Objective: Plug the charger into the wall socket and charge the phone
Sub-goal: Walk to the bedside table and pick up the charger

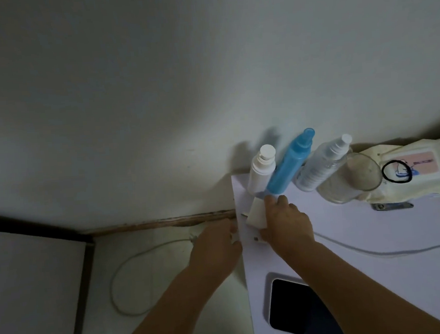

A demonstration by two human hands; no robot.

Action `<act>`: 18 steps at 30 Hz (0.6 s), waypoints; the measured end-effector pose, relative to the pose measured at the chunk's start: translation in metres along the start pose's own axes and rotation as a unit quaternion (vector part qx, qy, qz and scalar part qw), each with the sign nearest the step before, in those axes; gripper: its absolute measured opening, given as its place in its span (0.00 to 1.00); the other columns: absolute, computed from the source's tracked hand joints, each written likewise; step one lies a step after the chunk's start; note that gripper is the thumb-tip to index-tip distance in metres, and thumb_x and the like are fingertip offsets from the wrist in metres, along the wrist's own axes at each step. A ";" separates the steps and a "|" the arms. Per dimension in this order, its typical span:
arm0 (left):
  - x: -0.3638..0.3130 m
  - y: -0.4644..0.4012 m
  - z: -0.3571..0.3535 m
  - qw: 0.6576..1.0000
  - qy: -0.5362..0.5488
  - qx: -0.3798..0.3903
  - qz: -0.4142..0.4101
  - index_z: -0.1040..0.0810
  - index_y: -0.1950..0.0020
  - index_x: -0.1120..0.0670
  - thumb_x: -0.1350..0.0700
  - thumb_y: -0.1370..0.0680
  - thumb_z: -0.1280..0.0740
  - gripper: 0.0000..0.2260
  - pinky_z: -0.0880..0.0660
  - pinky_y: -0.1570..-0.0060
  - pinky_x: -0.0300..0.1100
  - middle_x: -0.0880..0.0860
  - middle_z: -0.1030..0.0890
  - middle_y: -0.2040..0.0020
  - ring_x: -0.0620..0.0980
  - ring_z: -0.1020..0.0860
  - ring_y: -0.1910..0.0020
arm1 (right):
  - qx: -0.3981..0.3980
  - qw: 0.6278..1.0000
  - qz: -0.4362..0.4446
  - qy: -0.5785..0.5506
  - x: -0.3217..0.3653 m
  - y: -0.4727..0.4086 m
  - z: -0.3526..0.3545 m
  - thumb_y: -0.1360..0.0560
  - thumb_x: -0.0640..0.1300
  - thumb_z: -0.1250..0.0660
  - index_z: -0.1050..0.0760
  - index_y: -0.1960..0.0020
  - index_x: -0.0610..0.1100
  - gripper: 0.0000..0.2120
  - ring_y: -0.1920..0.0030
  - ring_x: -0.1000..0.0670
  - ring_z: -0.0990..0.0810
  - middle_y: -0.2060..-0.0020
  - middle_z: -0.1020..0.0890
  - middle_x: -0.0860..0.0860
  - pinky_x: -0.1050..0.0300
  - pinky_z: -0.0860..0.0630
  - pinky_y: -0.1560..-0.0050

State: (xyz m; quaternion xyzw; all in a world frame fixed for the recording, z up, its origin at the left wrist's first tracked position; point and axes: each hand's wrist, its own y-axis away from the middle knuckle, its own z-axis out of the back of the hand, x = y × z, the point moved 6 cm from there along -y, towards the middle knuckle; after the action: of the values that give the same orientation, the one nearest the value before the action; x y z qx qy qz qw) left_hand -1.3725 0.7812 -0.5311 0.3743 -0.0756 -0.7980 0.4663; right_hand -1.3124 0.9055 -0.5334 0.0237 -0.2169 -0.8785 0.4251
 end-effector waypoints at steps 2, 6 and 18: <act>0.002 0.006 0.007 1.000 -0.008 0.000 0.005 0.26 0.43 0.52 0.55 0.27 0.37 0.13 0.31 0.49 0.40 0.52 0.21 0.43 0.51 0.25 0.45 | -0.008 1.000 0.011 -0.003 0.000 0.006 0.009 0.28 0.46 0.34 0.40 0.34 0.43 0.26 0.46 0.44 0.24 0.44 0.28 0.44 0.51 0.26 0.48; -0.004 0.023 0.026 1.000 -0.006 -0.007 0.007 0.26 0.44 0.52 0.54 0.26 0.37 0.11 0.29 0.50 0.40 0.51 0.21 0.46 0.50 0.24 0.49 | -0.028 0.998 0.035 -0.037 0.004 0.029 0.038 0.29 0.51 0.33 0.39 0.35 0.45 0.27 0.47 0.45 0.23 0.45 0.27 0.45 0.51 0.25 0.50; -0.080 0.121 0.129 0.989 0.135 -0.035 -0.050 0.23 0.55 0.49 0.56 0.29 0.33 0.04 0.23 0.53 0.45 0.48 0.19 0.58 0.46 0.22 0.59 | -0.054 0.973 0.072 -0.213 0.047 0.107 0.184 0.34 0.58 0.32 0.32 0.40 0.45 0.28 0.52 0.49 0.22 0.50 0.21 0.49 0.61 0.30 0.58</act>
State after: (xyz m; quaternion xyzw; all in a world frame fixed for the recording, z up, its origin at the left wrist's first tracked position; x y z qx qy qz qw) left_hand -1.3527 0.7490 -0.3412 0.4654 0.0352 -0.7644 0.4449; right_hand -1.3049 0.8784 -0.3170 -0.2028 -0.2559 -0.8410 0.4314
